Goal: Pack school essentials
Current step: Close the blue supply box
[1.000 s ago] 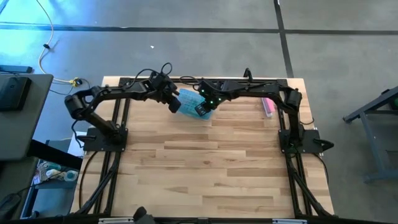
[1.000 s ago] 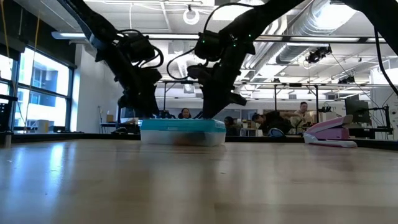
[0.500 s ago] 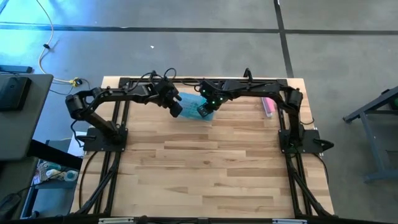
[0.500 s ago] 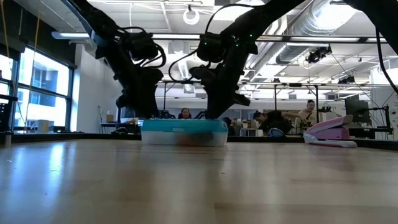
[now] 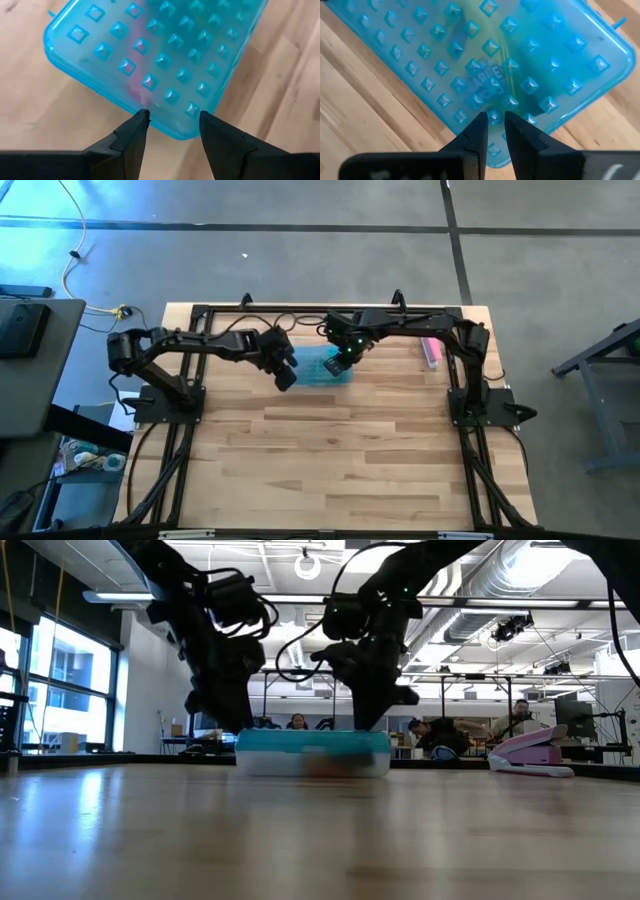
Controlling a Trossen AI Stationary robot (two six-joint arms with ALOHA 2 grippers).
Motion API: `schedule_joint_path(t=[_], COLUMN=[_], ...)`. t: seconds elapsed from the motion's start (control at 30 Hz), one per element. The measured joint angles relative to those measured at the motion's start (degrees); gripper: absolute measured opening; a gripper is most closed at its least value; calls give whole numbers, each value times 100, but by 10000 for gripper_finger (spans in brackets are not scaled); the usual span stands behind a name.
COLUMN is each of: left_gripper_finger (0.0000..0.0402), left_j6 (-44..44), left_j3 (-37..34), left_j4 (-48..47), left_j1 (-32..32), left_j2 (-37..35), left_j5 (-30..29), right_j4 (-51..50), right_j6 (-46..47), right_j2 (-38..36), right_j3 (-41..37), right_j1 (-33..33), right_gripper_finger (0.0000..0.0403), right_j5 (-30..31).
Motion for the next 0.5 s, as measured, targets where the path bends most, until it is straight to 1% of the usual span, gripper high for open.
schedule_joint_path(t=[0.2, 0.27, 0.37, 0.5], left_gripper_finger=[170, 170, 170, 170], left_j6=[-242, -282, -300, -378], left_j3=[-7, -7, -7, -7], left_j4=[35, 33, 39, 38], left_j1=[-386, -486, -573, -594], left_j2=[2, 0, 0, -26], left_j5=[-23, -51, -208, -255], right_j4=[-209, -225, -222, -218], right_j6=[-21, -12, 28, 131], right_j2=[-11, -13, -17, -29], right_j3=[2, 2, 2, 2], right_j1=[225, 323, 423, 451], right_gripper_finger=[60, 60, 60, 60], right_j5=[40, 150, 381, 399])
